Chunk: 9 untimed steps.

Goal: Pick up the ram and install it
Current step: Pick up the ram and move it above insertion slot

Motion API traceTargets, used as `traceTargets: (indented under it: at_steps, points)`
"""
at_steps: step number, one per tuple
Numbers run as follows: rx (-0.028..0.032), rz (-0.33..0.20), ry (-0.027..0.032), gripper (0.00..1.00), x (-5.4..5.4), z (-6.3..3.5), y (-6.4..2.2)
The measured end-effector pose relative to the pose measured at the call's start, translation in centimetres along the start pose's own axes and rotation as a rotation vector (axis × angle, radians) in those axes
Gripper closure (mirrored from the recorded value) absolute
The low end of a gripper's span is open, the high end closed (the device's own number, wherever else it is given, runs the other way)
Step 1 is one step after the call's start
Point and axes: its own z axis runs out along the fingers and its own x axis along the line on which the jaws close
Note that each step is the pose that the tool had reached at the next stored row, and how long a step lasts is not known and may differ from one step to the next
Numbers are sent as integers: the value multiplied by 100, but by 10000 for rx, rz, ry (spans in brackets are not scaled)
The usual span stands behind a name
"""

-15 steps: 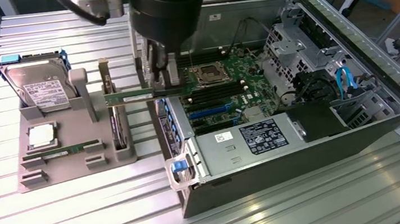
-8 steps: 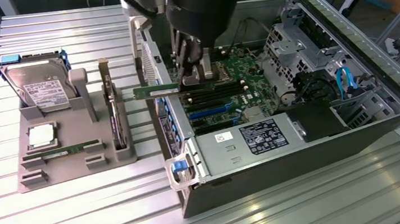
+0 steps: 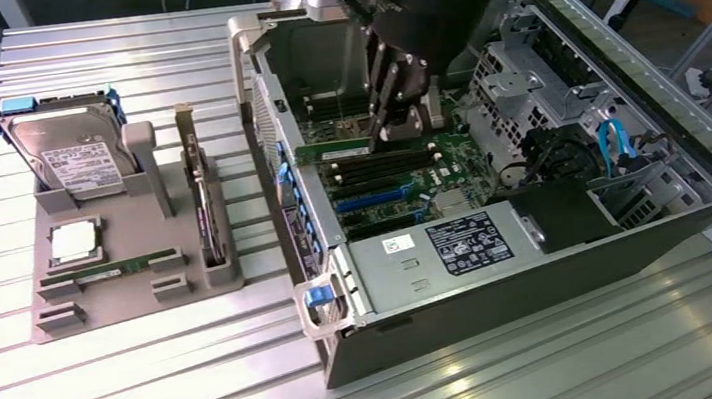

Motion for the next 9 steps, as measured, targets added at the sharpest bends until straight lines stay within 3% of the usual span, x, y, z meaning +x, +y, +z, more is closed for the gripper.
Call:
traceTargets:
  at_steps: [1,9]
  points:
    - [0,0,0,86,-3,-3,-121]
    - [0,0,-1,86,-11,-12,-515]
